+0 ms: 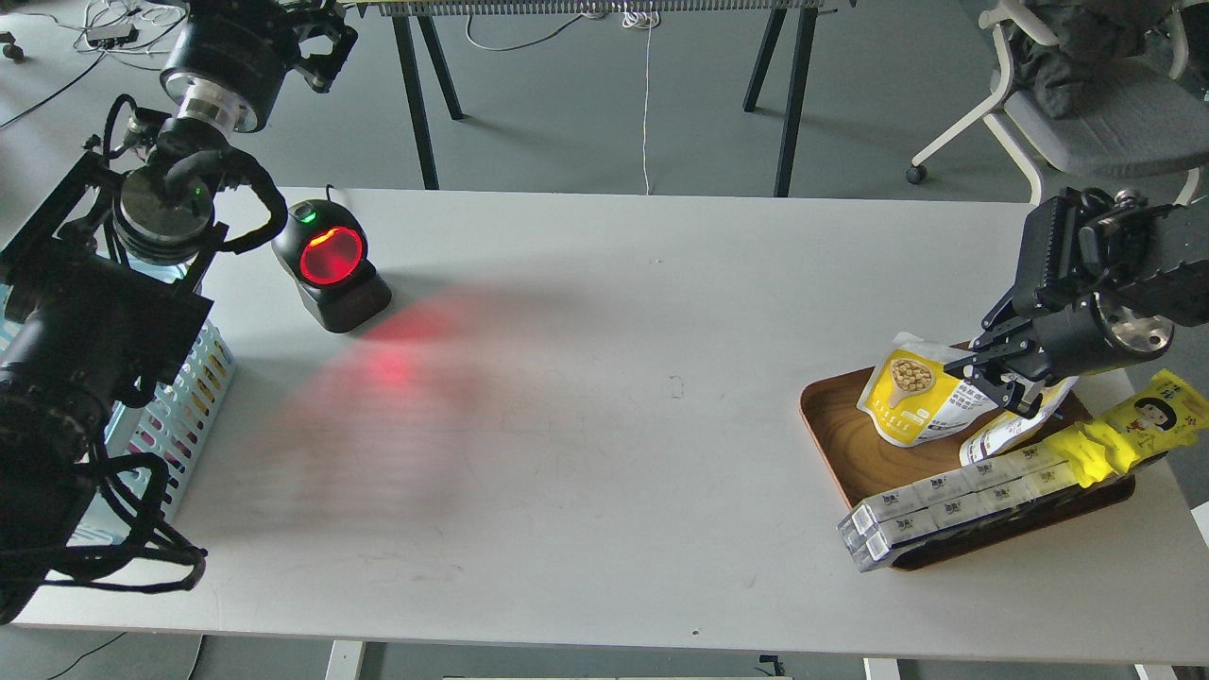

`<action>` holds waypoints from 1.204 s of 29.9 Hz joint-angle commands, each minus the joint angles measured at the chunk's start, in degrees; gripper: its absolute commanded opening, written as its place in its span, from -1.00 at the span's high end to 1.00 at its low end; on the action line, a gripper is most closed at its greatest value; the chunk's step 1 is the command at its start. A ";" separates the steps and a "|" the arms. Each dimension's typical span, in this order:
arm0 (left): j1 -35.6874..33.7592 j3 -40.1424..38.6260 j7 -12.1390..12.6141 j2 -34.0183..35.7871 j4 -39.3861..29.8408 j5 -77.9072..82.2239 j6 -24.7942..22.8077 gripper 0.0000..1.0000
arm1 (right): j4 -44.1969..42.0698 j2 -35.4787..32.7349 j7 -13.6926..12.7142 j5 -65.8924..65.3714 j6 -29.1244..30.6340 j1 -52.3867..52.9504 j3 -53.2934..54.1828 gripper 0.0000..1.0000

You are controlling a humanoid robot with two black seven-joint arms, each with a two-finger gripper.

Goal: Scan snack and place in basket
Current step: 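Grasp the yellow snack packet with the right gripper and lift it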

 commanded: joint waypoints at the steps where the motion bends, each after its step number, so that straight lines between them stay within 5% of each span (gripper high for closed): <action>1: -0.04 0.01 0.02 0.26 0.01 0.00 0.26 -0.99 | -0.01 -0.25 0.00 0.09 -0.60 0.31 0.39 1.00; 36: -0.74 0.10 -0.07 0.17 0.01 0.00 0.53 -0.99 | 1.58 2.74 0.00 9.58 -4.04 11.21 4.69 1.00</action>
